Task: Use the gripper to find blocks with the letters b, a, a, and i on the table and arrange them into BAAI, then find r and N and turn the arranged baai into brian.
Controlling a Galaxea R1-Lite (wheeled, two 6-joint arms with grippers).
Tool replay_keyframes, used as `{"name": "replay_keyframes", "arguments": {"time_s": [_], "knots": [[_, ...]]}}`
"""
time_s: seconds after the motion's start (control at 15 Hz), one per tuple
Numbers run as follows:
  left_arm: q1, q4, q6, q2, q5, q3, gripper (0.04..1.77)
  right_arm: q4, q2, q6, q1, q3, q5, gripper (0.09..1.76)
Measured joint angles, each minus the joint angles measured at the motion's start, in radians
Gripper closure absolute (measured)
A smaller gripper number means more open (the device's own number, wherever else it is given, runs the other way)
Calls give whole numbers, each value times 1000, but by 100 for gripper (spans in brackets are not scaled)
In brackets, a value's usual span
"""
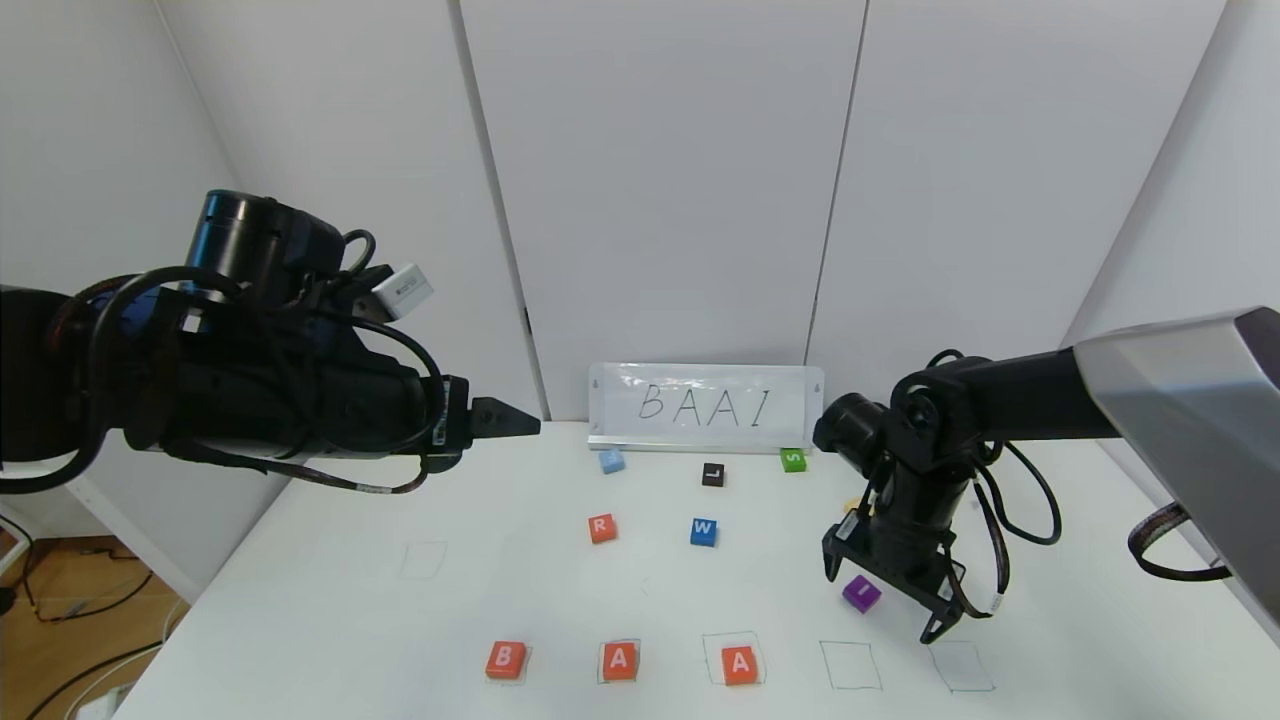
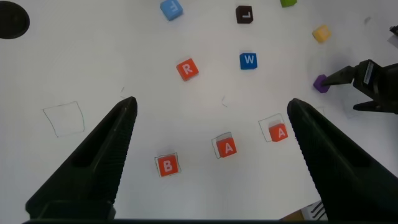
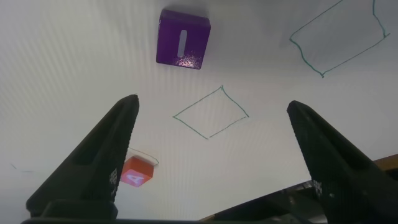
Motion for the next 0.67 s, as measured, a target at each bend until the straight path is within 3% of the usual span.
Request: {"name": "replay_keyframes", "arguments": {"time_s": [0.67], "knots": [[0, 0, -1, 6, 0, 0, 9, 4, 70, -3, -26, -54, -5, 14]]}}
